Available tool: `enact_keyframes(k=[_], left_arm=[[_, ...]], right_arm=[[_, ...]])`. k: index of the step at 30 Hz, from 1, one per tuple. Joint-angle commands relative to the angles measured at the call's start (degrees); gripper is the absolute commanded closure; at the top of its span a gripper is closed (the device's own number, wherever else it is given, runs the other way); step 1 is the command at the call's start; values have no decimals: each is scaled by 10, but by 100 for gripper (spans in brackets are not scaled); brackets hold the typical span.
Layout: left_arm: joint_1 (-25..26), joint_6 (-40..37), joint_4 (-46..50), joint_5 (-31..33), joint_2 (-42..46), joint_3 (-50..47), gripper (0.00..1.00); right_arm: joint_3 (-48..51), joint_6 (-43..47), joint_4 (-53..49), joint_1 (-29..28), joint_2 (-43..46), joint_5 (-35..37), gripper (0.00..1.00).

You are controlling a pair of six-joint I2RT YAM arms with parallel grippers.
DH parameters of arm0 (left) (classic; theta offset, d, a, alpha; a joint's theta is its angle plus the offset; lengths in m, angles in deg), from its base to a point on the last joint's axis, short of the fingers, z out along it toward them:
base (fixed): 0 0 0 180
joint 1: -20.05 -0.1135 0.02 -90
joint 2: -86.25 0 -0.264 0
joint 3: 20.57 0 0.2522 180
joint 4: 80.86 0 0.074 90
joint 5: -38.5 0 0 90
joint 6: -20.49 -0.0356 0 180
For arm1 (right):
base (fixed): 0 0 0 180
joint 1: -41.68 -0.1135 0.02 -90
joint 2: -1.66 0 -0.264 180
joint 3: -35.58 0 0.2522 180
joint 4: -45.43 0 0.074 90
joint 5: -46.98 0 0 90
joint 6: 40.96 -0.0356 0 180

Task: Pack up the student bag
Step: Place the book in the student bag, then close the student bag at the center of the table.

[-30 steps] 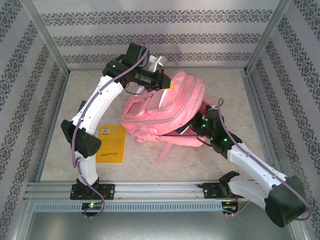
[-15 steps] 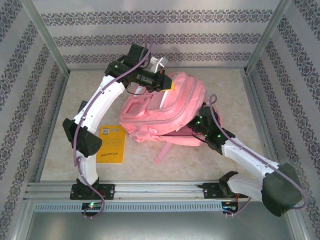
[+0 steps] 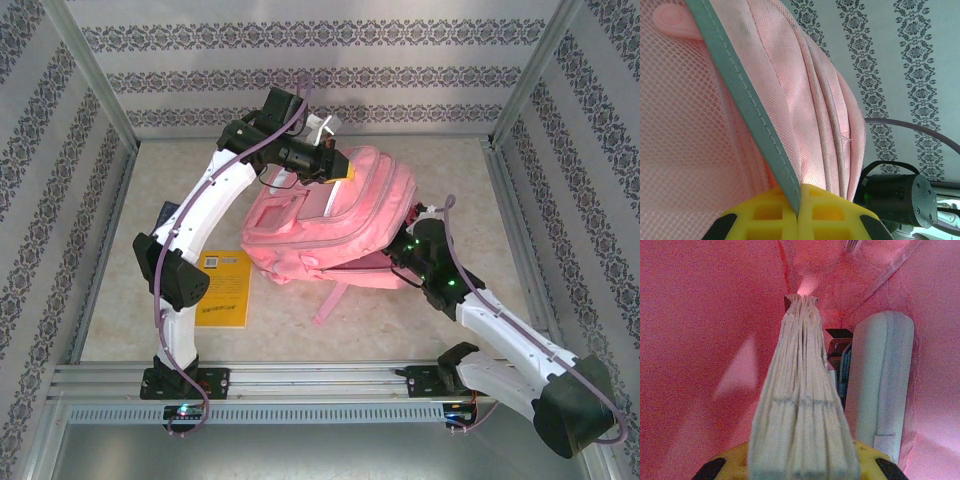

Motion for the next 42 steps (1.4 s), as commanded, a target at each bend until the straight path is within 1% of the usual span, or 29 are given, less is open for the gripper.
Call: enact_keyframes(k=[1,3,5,9,11,13,14,16,18,20,22,25,29,35,40,42], left_arm=[[-4,3,-66,-34,12,36,100],[-3,5,-69,-37,11,36,100],[-1,2,-69,-38,10,36,100],[3,-5,-64,-37,7,36,100],[4,-5,-64,-38,3,38,100],[4,-3,-65,-38,-4,42,100],[4,-4,-66,-37,-7,44,100],[3,-4,-64,-36,-17,49,100],[2,-4,-63,-35,-24,54,100],[-1,-4,-62,-34,-31,59,100],[-6,-3,-60,-30,-39,65,100],[-9,-5,-56,-22,-51,76,100],[-8,-5,-50,-14,-73,92,100],[2,-10,-35,6,-108,120,100],[27,-30,-2,40,-144,140,100],[39,-39,12,55,-162,149,98]], right_arm=[[-9,-22,41,-5,-12,-19,100],[-21,-24,45,-9,-42,-11,100],[-34,-30,75,-12,-84,-14,100],[-86,-37,112,-22,-192,-17,100],[-111,-31,112,-29,-239,-4,95],[-122,-36,125,-32,-279,19,85],[-122,-37,138,-32,-292,27,78],[-125,-23,159,-29,-312,30,56],[-124,-5,162,-25,-307,26,41],[-113,26,157,-20,-281,27,30],[-93,56,144,-13,-236,38,20],[-58,88,115,-3,-162,55,10],[-22,109,39,13,-70,62,9],[37,88,-99,46,73,80,13],[41,103,-252,68,198,131,15],[38,111,-299,75,238,156,15]])
